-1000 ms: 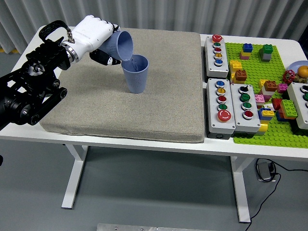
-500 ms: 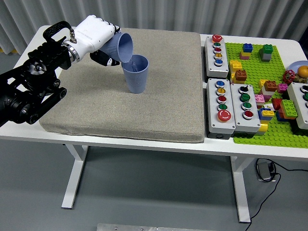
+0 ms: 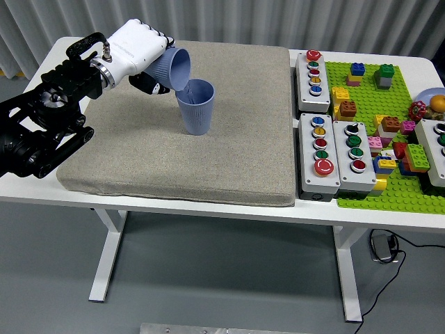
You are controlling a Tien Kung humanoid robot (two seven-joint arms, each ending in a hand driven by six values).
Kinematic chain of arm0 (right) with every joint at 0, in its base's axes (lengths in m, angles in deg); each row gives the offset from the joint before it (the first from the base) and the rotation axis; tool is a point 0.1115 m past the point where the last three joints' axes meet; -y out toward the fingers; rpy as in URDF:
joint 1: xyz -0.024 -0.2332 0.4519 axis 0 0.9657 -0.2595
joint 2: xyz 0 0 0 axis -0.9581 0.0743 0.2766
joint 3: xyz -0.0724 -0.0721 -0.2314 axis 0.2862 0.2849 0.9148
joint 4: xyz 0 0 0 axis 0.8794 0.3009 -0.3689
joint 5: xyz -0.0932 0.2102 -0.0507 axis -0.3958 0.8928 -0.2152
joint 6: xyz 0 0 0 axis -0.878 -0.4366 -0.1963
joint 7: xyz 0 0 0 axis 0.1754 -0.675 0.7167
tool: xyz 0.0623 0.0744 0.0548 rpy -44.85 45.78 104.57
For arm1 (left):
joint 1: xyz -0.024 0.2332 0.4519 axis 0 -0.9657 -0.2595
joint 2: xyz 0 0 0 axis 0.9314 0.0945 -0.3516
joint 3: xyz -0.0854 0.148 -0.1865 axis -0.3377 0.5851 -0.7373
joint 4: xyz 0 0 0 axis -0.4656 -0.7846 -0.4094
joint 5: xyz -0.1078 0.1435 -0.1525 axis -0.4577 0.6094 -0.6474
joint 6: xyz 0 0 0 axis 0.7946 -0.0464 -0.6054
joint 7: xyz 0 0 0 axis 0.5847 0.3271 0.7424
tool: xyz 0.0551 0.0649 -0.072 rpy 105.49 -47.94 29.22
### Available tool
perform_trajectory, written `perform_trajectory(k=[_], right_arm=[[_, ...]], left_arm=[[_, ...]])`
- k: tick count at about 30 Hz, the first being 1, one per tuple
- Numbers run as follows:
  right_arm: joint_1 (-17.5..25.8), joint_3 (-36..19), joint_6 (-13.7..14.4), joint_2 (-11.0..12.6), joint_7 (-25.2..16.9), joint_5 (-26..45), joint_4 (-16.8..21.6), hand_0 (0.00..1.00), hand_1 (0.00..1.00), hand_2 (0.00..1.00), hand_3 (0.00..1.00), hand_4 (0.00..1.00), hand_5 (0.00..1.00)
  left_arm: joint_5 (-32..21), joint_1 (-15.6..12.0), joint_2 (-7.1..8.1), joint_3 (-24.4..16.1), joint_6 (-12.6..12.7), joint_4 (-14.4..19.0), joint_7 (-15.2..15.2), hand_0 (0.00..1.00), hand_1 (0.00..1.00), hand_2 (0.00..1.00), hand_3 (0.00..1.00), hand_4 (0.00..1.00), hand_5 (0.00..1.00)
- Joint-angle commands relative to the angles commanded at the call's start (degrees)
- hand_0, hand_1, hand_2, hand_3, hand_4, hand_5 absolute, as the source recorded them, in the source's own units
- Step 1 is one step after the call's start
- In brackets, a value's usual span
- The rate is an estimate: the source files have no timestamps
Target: Pick cup pour cup place
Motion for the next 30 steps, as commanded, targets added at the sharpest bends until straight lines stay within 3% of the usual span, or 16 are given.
perform_trajectory(k=[30], right_arm=[[0.7,0.1,0.0,-0.1,0.2,0.1,0.1,0.687,0.653,0.583,0.577,0.002,0.166]], left_arm=[[2.1,3.4,1.19,6.4,1.4,1.1,2.4,0.450,0.464,0.487,0.500,0.733,0.172]])
